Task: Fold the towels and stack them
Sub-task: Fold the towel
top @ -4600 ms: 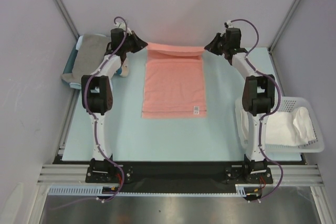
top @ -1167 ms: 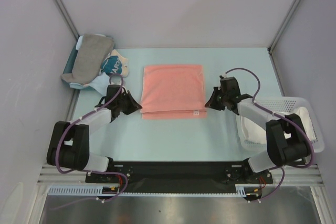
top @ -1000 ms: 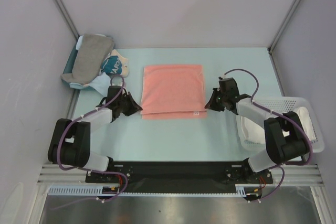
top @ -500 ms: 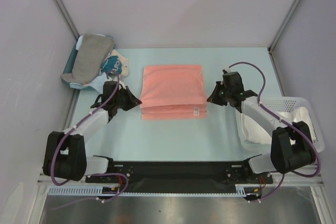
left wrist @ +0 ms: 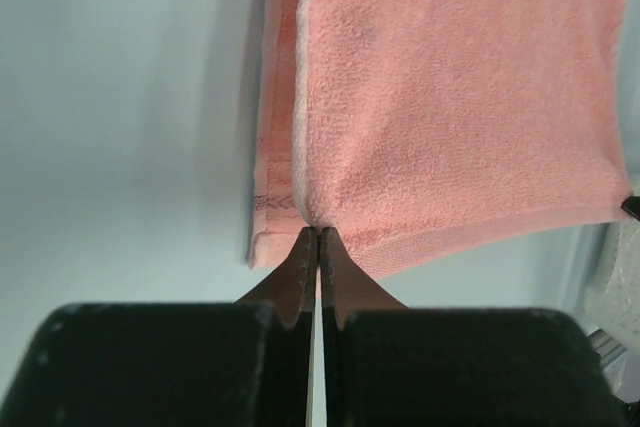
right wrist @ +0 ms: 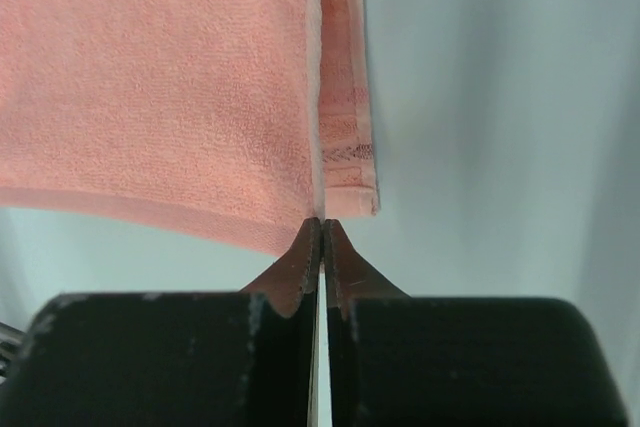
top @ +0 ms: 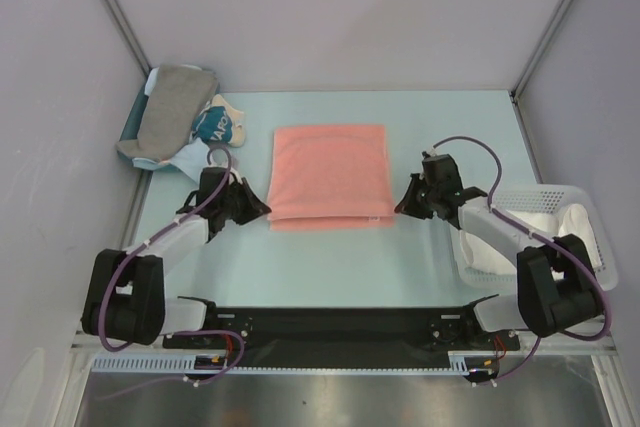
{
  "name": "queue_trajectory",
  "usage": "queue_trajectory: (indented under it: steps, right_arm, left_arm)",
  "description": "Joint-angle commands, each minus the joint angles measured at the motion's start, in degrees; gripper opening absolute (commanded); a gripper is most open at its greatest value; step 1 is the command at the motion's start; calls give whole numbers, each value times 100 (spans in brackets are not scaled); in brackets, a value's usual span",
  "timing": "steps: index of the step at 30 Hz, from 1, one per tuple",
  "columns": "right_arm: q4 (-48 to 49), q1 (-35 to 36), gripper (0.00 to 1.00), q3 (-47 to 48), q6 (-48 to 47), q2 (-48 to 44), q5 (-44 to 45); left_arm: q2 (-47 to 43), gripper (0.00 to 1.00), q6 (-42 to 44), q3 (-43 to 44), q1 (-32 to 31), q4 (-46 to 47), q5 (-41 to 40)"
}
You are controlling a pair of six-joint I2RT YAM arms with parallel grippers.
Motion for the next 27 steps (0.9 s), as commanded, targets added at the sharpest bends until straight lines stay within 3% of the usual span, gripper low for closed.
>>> queue_trajectory:
  steps: [1,12,17,27]
  right_arm:
    - [340,48,0,-221,11,156,153]
    - [762,84,0,-476,-6,851,65]
    - [806,75,0,-529,-15,878,83]
    - [640,-92,0,-573,20,562,118]
  left_arm:
    - [215,1,101,-224,-19,320,-91]
    - [805,7,101,-480,-151,935,-56]
    - [700,10,127,-497,-186,865,-108]
    - [33,5,206,-410,-213,409,-196]
